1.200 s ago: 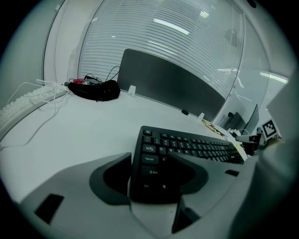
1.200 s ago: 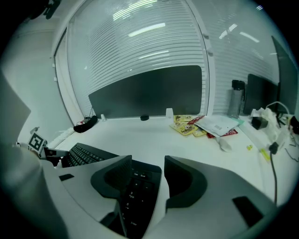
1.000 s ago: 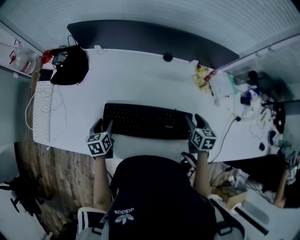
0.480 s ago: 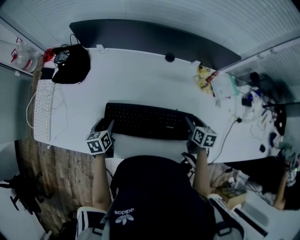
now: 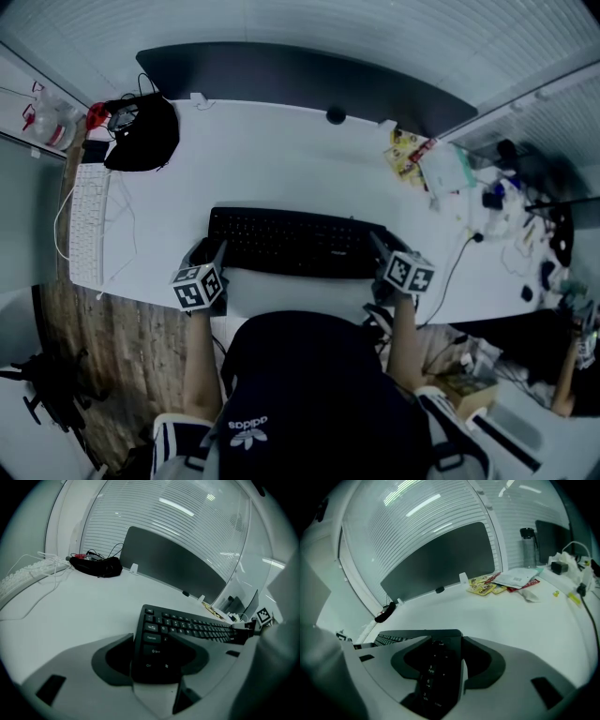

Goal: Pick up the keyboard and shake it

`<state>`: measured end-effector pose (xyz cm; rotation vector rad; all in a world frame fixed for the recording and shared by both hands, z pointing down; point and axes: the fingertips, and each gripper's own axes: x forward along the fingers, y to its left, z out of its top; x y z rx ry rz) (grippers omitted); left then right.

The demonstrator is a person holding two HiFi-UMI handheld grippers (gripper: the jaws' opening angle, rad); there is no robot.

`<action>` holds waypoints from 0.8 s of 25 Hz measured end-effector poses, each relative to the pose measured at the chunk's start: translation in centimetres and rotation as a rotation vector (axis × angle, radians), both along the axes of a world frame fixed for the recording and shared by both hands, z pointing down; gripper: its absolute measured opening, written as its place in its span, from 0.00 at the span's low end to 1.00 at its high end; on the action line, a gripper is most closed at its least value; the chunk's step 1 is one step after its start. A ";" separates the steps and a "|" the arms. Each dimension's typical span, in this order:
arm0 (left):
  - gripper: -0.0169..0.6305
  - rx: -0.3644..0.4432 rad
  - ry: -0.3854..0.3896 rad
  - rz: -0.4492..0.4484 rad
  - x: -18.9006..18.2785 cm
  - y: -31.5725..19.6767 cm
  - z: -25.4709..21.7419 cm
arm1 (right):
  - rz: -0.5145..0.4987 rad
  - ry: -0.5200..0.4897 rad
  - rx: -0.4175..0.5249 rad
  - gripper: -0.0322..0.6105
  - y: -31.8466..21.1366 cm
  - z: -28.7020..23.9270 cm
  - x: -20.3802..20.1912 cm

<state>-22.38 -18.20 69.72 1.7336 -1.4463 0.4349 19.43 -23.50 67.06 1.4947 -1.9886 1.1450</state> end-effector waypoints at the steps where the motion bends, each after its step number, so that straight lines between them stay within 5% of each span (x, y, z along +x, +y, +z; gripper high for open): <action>1: 0.37 0.000 0.002 0.003 0.1 0.1 0.0 | 0.000 0.011 0.009 0.36 0.0 -0.3 0.1; 10: 0.37 0.067 0.050 -0.020 0.6 0.6 -2.2 | -0.064 0.065 0.166 0.36 -1.8 -5.7 -0.2; 20: 0.37 0.307 0.055 -0.028 -0.3 -3.7 -9.3 | -0.067 0.077 0.432 0.36 -4.7 -15.0 -1.2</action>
